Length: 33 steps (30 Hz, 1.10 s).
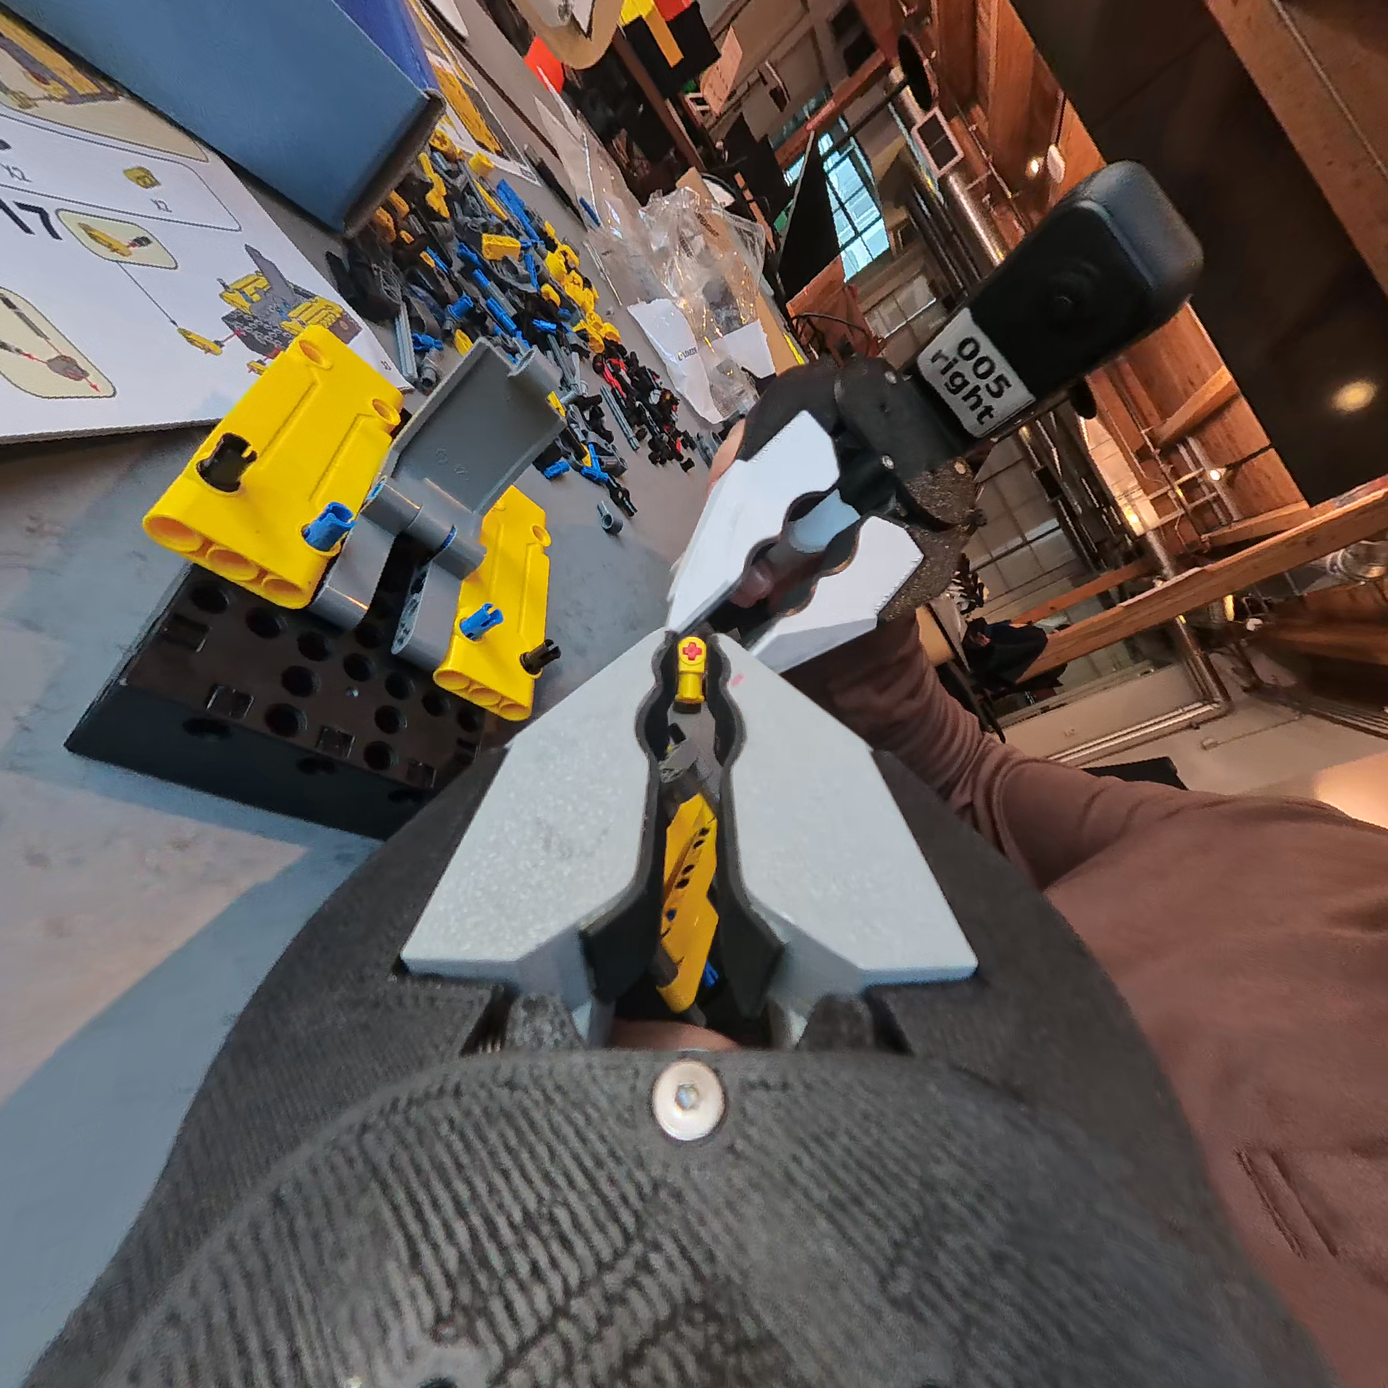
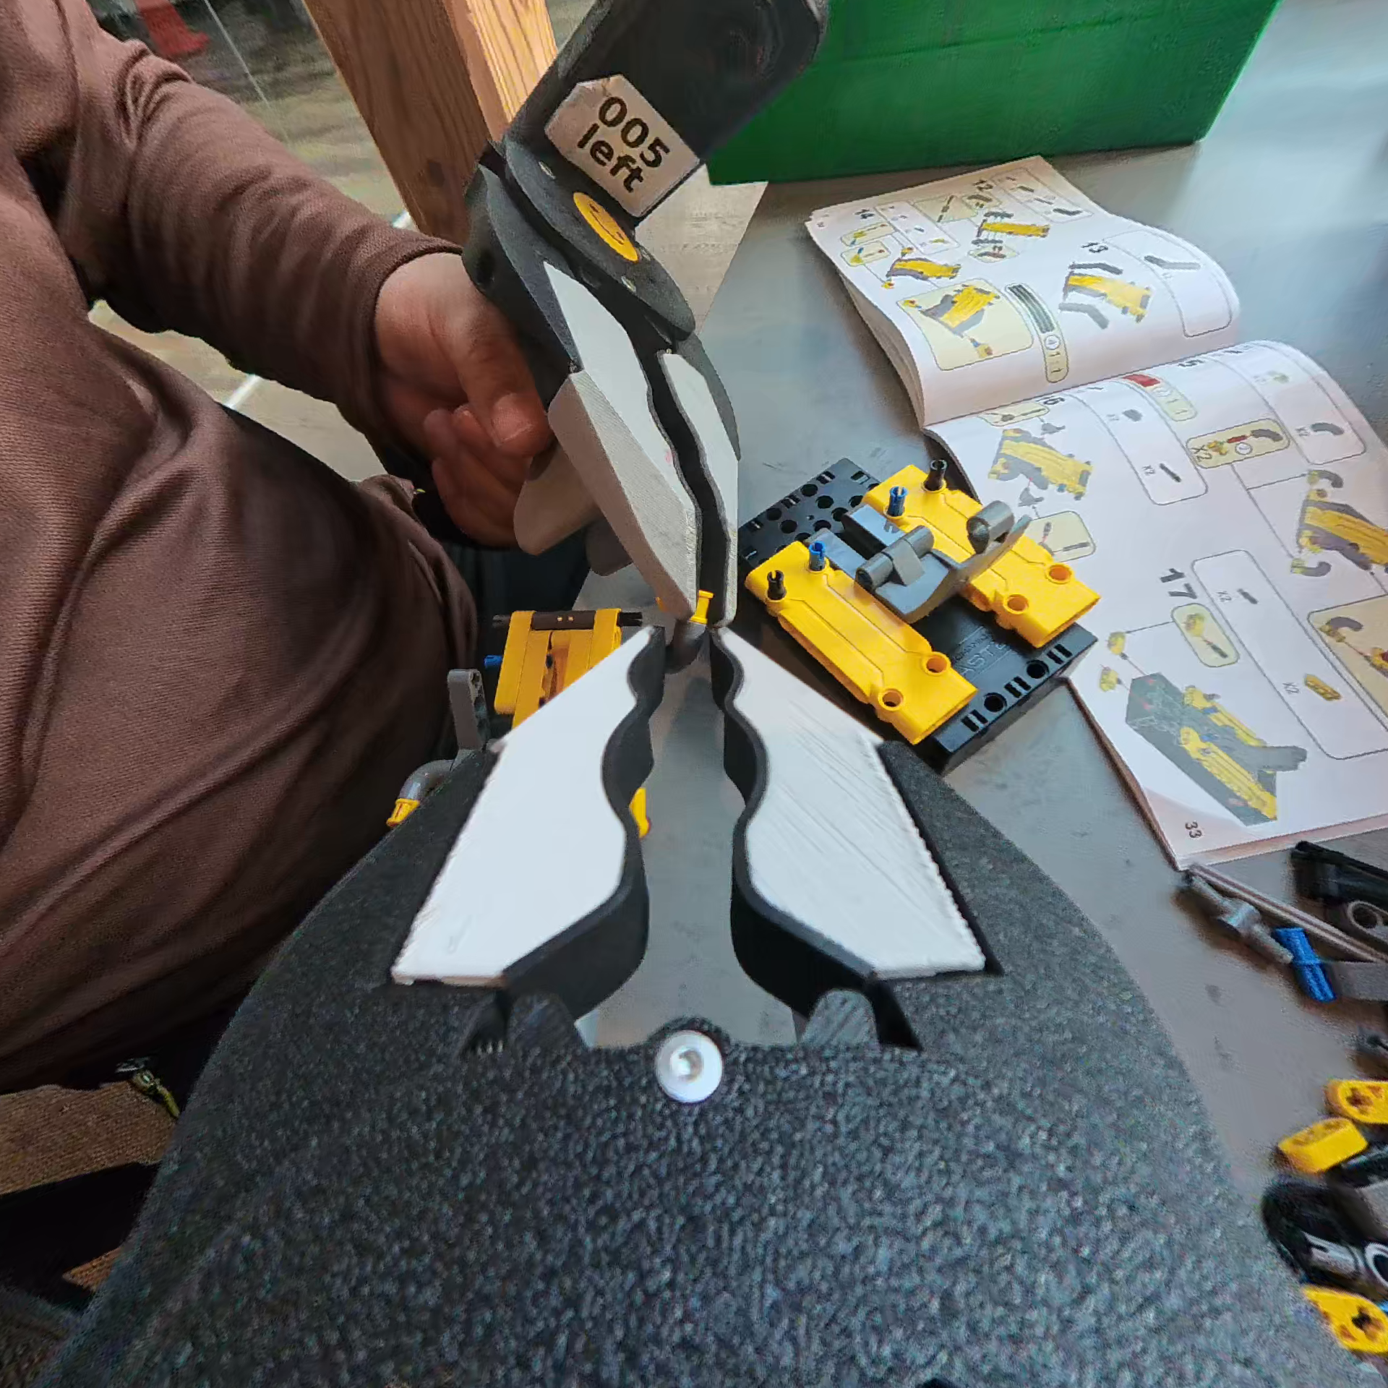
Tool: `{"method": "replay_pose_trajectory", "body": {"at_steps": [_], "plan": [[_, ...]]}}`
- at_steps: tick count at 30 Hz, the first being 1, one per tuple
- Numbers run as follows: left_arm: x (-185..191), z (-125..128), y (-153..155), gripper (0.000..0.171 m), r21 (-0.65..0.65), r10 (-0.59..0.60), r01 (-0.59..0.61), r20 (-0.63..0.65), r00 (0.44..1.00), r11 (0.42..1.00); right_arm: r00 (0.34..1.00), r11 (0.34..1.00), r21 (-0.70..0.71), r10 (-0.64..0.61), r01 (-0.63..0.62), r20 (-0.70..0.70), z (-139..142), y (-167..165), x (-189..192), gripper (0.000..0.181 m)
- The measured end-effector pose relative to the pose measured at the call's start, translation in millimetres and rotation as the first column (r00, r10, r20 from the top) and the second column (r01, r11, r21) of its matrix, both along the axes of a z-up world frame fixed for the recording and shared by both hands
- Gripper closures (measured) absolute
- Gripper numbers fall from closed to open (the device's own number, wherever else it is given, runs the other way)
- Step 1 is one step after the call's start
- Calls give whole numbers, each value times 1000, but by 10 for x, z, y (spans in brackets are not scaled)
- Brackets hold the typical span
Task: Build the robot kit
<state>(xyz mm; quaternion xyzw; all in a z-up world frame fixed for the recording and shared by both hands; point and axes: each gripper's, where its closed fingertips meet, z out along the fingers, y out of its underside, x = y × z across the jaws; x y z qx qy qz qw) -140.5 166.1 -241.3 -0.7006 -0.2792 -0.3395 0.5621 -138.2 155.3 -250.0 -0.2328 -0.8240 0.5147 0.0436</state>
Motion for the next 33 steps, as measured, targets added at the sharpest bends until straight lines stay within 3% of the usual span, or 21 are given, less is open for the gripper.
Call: {"method": "replay_pose_trajectory", "body": {"at_steps": [5,13,18,21,23,26,30,31,32,33], "plan": [[68,-57,8,167,0,1,-1,44,999,1000,999,999,34,33,-34,32,-55,22,68,173],[135,-175,-20,167,-110,-50,33,-156,986,993,990,998,38,52,-58,131,-146,35,130,174],[46,-263,-129,170,-201,-77,15,-302,950,979,976,998,35,36,-45,215,-202,144,136,174],[32,-319,-173,153,-250,-107,29,-306,946,968,961,999,-14,41,-39,273,-184,161,142,174],[42,-275,-155,152,-240,-118,36,-335,935,970,957,998,-35,56,-48,286,-163,146,159,174],[82,-191,-102,151,-253,-164,37,-500,850,967,949,998,-48,52,-39,310,-164,149,159,174],[160,-81,-40,147,-281,-241,21,-780,577,959,933,991,-126,76,-33,351,-88,144,164,174],[146,-84,-30,145,-300,-254,2,-804,537,954,937,989,-144,87,-40,338,-49,139,169,174],[148,-72,-15,142,-306,-258,1,-799,543,952,944,986,-159,97,-47,317,-3,136,169,174],[172,-44,0,142,-295,-251,22,-768,589,955,953,981,-186,112,-60,282,71,129,170,174]]}}
